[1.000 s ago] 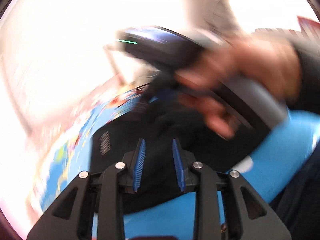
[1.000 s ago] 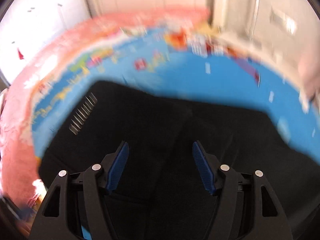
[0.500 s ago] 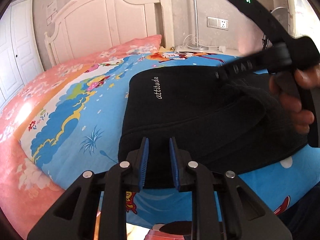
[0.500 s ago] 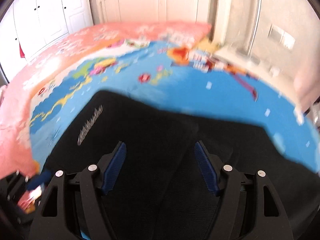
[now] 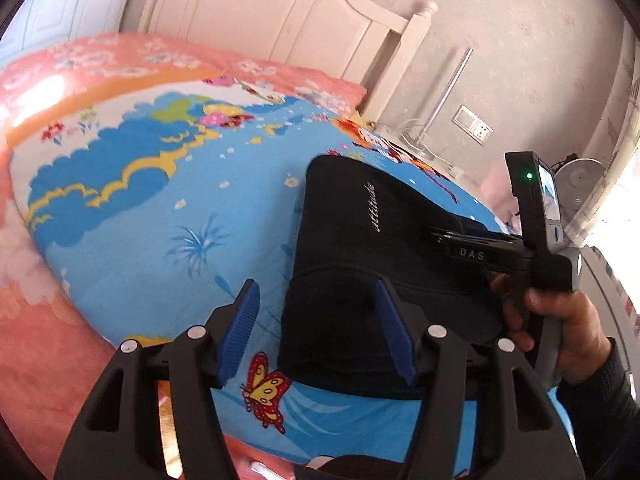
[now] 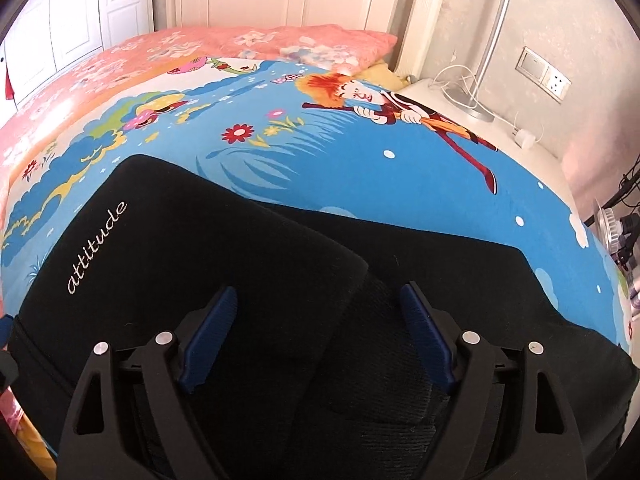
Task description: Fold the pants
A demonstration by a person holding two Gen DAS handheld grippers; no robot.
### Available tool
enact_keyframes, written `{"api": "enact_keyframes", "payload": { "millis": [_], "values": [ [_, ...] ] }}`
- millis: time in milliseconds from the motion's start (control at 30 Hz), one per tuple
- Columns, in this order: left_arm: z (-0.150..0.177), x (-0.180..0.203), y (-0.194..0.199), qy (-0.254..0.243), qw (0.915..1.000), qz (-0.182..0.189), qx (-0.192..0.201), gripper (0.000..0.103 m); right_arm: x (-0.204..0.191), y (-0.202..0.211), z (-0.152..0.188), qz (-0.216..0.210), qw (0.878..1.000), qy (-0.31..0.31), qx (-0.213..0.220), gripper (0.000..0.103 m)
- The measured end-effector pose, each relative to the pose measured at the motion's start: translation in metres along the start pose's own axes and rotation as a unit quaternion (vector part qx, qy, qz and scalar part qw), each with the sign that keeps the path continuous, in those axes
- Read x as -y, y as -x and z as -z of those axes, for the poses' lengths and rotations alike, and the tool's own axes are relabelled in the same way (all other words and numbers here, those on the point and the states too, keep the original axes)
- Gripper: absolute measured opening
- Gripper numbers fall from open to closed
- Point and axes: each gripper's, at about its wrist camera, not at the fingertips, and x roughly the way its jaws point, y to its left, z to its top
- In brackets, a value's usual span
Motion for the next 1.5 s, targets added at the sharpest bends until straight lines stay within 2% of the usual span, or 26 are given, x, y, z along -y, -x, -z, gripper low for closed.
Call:
{"api": "enact_keyframes", "payload": {
  "millis": [333, 433, 533, 633, 700, 767, 833, 967, 1033, 1067, 1167, 1233, 1267, 1333, 1367, 1433, 1500],
  "values": [
    [0.005, -0.014, -0.027, 0.051, 0.9950, 0.066, -0.055, 0.059, 0.000, -0.001, 0.001, -0.001, 1.000, -0.006, 0.006, 0.080],
    [0.005, -0.025, -0.031, 0.074, 0.9905, 0.098, -0.062, 0.059, 0.001, -0.001, 0.002, -0.003, 1.000, -0.008, 0.006, 0.080],
    [0.005, -0.029, -0.033, 0.090, 0.9861, 0.121, -0.071, 0.051, 0.001, -0.001, 0.002, -0.003, 1.000, -0.011, 0.008, 0.081],
    [0.004, -0.039, -0.033, 0.129, 0.9757, 0.161, -0.074, 0.049, 0.002, -0.001, 0.003, -0.003, 1.000, -0.013, 0.011, 0.082],
    [0.005, -0.041, -0.037, 0.140, 0.9727, 0.164, -0.087, 0.050, 0.002, -0.001, 0.003, -0.003, 1.000, -0.013, 0.011, 0.082],
    [0.004, -0.037, -0.040, 0.132, 0.9742, 0.158, -0.092, 0.051, 0.002, -0.001, 0.003, -0.004, 1.000, -0.014, 0.012, 0.082],
    [0.004, -0.035, -0.041, 0.135, 0.9748, 0.153, -0.090, 0.049, 0.002, -0.001, 0.003, -0.005, 1.000, -0.015, 0.012, 0.082],
    [0.004, -0.040, -0.039, 0.159, 0.9678, 0.174, -0.087, 0.040, 0.002, -0.001, 0.004, -0.004, 1.000, -0.015, 0.012, 0.082],
    [0.003, -0.038, -0.036, 0.159, 0.9682, 0.175, -0.082, 0.040, 0.003, -0.001, 0.004, -0.003, 1.000, -0.016, 0.013, 0.083],
    [0.002, -0.036, -0.036, 0.161, 0.9681, 0.175, -0.078, 0.041, 0.003, -0.001, 0.004, -0.003, 1.000, -0.016, 0.013, 0.083],
    [0.004, -0.037, -0.042, 0.190, 0.9615, 0.182, -0.080, 0.055, 0.003, -0.001, 0.004, -0.002, 1.000, -0.016, 0.013, 0.083],
    [0.002, -0.030, -0.046, 0.175, 0.9676, 0.161, -0.085, 0.051, 0.003, -0.002, 0.004, -0.005, 1.000, -0.017, 0.011, 0.084],
    [0.000, -0.026, -0.046, 0.168, 0.9707, 0.150, -0.084, 0.044, 0.005, -0.002, 0.003, -0.011, 1.000, -0.020, 0.008, 0.085],
    [-0.004, -0.020, -0.040, 0.158, 0.9744, 0.141, -0.075, 0.037, 0.013, 0.000, -0.004, -0.026, 0.999, -0.025, -0.020, 0.086],
    [-0.008, -0.009, -0.032, 0.131, 0.9807, 0.129, -0.067, 0.035, 0.016, 0.003, -0.010, -0.032, 0.998, -0.028, -0.037, 0.086],
    [-0.017, 0.016, -0.017, 0.071, 0.9917, 0.093, -0.053, 0.034, 0.028, 0.020, -0.033, -0.082, 0.994, -0.055, -0.049, 0.088],
    [-0.023, 0.037, -0.007, 0.032, 0.9961, 0.072, -0.041, 0.033, 0.036, 0.037, -0.062, -0.156, 0.982, -0.076, -0.069, 0.088]
  ]
}}
